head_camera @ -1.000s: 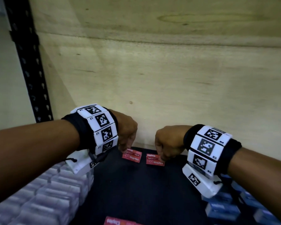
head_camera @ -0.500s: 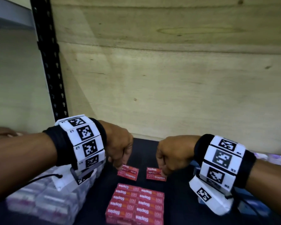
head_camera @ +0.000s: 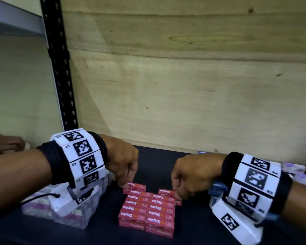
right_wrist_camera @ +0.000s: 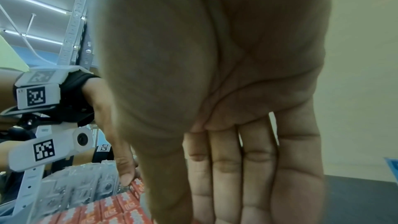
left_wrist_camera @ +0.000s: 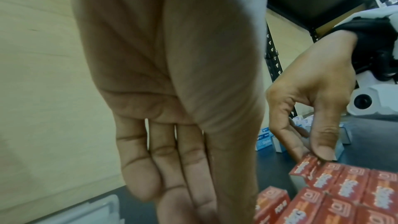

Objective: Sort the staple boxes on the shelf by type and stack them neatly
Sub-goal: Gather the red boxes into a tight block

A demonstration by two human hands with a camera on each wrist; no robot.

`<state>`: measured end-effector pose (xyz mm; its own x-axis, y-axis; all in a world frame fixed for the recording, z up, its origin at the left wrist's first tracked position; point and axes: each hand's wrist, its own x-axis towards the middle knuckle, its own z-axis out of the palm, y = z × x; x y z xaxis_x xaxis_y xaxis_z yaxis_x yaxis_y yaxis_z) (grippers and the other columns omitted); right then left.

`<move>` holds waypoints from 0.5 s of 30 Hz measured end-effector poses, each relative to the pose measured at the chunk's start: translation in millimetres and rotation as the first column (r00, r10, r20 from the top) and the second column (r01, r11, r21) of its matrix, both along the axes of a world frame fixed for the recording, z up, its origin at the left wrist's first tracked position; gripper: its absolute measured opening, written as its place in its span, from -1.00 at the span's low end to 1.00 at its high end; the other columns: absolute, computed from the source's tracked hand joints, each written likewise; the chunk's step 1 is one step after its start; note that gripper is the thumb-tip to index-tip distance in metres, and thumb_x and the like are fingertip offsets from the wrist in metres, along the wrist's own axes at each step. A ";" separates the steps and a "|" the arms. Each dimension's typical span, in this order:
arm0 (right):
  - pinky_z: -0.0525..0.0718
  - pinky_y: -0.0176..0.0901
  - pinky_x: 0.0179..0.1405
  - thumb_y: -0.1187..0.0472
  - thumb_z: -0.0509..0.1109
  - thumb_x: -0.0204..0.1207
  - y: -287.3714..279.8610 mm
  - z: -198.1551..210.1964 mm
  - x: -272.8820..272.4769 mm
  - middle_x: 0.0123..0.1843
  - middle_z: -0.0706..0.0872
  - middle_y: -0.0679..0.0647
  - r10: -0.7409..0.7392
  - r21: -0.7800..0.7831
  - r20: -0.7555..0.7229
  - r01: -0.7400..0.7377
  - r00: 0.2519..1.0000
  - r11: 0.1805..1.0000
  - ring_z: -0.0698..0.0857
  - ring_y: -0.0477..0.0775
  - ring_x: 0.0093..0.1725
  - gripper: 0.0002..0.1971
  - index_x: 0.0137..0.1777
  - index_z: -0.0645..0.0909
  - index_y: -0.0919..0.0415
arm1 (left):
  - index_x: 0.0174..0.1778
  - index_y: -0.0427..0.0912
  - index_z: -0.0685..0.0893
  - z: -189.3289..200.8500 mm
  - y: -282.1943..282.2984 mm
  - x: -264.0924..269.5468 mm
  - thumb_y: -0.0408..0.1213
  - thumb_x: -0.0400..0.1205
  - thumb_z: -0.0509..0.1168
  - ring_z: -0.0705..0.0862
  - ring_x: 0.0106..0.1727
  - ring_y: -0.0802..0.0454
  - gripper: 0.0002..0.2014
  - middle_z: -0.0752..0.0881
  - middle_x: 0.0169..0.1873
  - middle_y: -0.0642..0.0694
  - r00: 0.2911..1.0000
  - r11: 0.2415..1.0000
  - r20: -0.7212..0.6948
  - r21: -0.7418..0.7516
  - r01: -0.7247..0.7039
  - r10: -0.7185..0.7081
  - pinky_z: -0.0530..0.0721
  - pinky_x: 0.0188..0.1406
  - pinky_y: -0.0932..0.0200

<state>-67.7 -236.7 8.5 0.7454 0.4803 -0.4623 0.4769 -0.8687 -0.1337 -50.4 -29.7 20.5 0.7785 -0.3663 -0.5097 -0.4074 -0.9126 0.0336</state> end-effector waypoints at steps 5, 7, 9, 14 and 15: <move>0.56 -0.38 -0.22 0.19 0.34 0.66 1.8 2.8 -4.6 -0.14 0.82 -0.10 -0.023 0.047 -0.053 0.026 0.998 0.999 0.73 -0.21 -0.26 -0.83 0.11 0.76 0.10 | 0.06 -0.05 0.82 -2.0 -0.1 -3.6 -0.22 0.55 0.51 0.76 -0.12 0.19 -0.82 0.83 -0.15 0.07 1.000 1.000 -0.013 0.007 0.001 -0.001 0.69 0.01 0.30; 0.55 -0.38 -0.23 0.18 0.34 0.67 2.7 2.3 -5.4 -0.14 0.82 -0.10 -0.025 0.044 -0.044 0.027 0.999 0.999 0.73 -0.21 -0.25 -0.83 0.11 0.76 0.08 | 0.07 -0.04 0.82 -2.9 -0.8 -4.5 -0.22 0.55 0.50 0.74 -0.14 0.22 -0.82 0.84 -0.12 0.05 1.000 1.000 -0.011 0.012 0.005 -0.005 0.67 -0.02 0.32; 0.57 -0.37 -0.20 0.18 0.34 0.67 4.3 1.0 -5.8 -0.16 0.81 -0.11 -0.023 0.047 -0.034 0.024 0.999 0.999 0.72 -0.21 -0.26 -0.84 0.09 0.75 0.07 | 0.08 -0.03 0.81 -3.5 -1.5 -4.7 -0.22 0.57 0.47 0.72 -0.19 0.26 -0.82 0.85 -0.07 0.01 1.000 1.000 -0.009 0.016 0.007 -0.007 0.65 -0.08 0.35; 0.60 -0.34 -0.13 0.13 0.34 0.67 10.6 -1.5 -5.2 -0.14 0.82 -0.11 -0.005 0.048 -0.029 0.007 1.000 0.999 0.72 -0.20 -0.25 -0.86 0.07 0.74 0.03 | 0.01 -0.03 0.81 -4.0 -5.1 -5.7 -0.21 0.66 0.34 0.69 -0.34 0.32 -0.87 0.85 -0.09 0.07 1.000 1.000 -0.022 -0.026 -0.001 0.000 0.59 -0.19 0.40; 0.59 -0.34 -0.14 0.11 0.34 0.67 11.9 -1.9 -5.0 -0.14 0.82 -0.11 -0.001 0.047 -0.027 0.002 1.000 0.999 0.72 -0.20 -0.25 -0.86 0.08 0.74 0.04 | -0.01 -0.03 0.81 -4.4 -6.1 -5.8 -0.17 0.67 0.34 0.69 -0.33 0.32 -0.87 0.85 -0.11 0.08 1.000 1.000 -0.017 -0.031 0.003 -0.004 0.58 -0.20 0.39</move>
<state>-72.8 -224.8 6.7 0.7340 0.5008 -0.4588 0.4711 -0.8620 -0.1872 -56.2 -35.9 16.1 0.7686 -0.3849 -0.5109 -0.4099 -0.9096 0.0685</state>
